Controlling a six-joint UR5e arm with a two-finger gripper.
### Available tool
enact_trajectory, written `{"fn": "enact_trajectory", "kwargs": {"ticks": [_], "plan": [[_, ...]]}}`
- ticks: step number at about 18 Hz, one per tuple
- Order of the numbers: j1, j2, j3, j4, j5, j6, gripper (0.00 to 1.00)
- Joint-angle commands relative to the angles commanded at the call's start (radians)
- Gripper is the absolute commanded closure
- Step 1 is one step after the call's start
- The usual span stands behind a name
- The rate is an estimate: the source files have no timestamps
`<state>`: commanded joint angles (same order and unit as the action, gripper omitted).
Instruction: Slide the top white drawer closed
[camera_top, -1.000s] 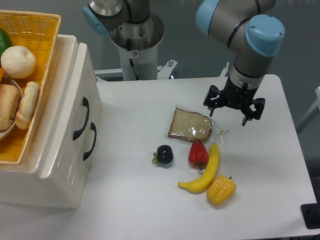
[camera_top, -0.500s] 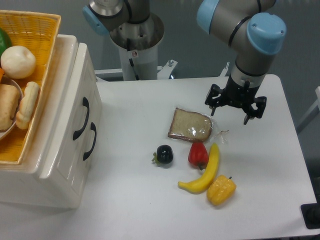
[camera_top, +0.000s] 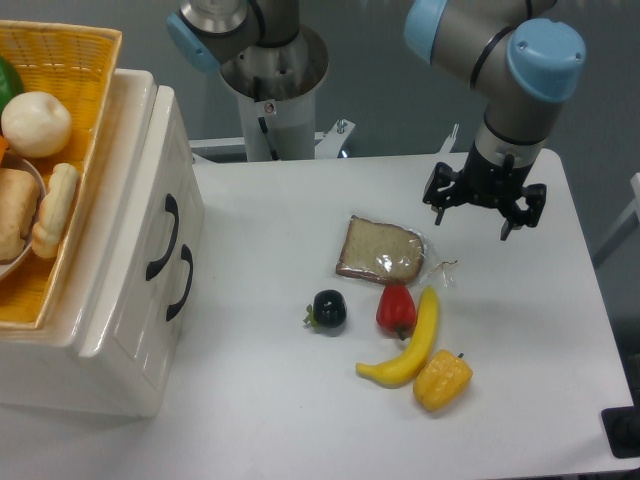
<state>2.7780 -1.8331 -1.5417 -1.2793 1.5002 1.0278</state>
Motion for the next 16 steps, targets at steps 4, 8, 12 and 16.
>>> {"fn": "enact_trajectory", "kwargs": {"ticks": [4, 8, 12, 16], "plan": [[0.0, -0.002, -0.002, 0.0, 0.003, -0.002, 0.0], [-0.003, 0.0, -0.003, -0.002, 0.009, 0.0, 0.0], [-0.008, 0.0, -0.003, -0.003, 0.011, 0.0, 0.0], [-0.023, -0.002, 0.003, -0.009, 0.008, -0.006, 0.0]]}}
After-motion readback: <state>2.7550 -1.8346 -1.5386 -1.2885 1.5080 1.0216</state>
